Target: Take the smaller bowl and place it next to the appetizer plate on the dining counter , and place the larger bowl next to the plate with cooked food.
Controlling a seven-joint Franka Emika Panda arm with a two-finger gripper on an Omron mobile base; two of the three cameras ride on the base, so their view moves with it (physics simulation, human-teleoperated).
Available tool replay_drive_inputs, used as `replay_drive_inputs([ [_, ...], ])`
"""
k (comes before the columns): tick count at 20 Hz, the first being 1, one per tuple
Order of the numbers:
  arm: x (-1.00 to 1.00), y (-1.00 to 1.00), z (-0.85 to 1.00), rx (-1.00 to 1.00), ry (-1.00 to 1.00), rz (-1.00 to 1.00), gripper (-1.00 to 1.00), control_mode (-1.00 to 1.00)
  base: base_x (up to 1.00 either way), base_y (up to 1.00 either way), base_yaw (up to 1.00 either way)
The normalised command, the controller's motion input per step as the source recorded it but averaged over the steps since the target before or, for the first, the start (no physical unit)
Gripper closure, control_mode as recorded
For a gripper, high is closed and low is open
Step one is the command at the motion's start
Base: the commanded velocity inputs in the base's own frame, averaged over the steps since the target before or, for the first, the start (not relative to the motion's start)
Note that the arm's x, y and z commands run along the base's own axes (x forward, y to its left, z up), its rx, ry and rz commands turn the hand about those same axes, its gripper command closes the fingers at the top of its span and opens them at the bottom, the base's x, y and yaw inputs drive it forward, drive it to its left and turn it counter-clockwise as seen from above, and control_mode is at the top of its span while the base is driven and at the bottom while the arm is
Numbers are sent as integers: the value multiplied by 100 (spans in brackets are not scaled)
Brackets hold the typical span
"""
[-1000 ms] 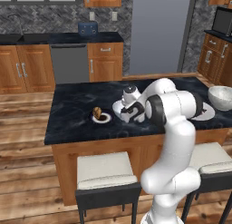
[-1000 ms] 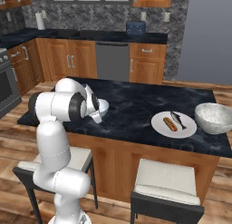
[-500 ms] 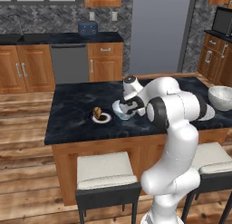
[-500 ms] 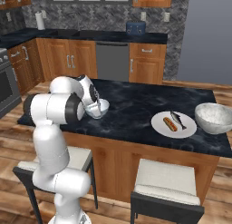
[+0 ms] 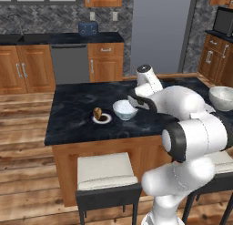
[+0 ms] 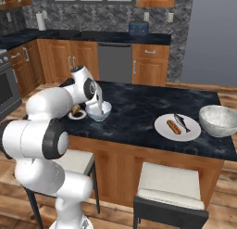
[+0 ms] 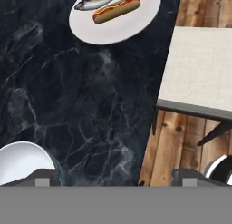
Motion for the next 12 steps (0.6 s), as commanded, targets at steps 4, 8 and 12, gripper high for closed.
replay_drive_inputs([
  [4, -100, -36, 85, 0, -8, -2, -100, -100, 0, 0, 0],
  [8, -100, -26, 67, 0, -10, -3, -100, -100, 0, 0, 0],
  [12, -91, -19, 48, 0, -12, -3, -100, -100, 0, 0, 0],
])
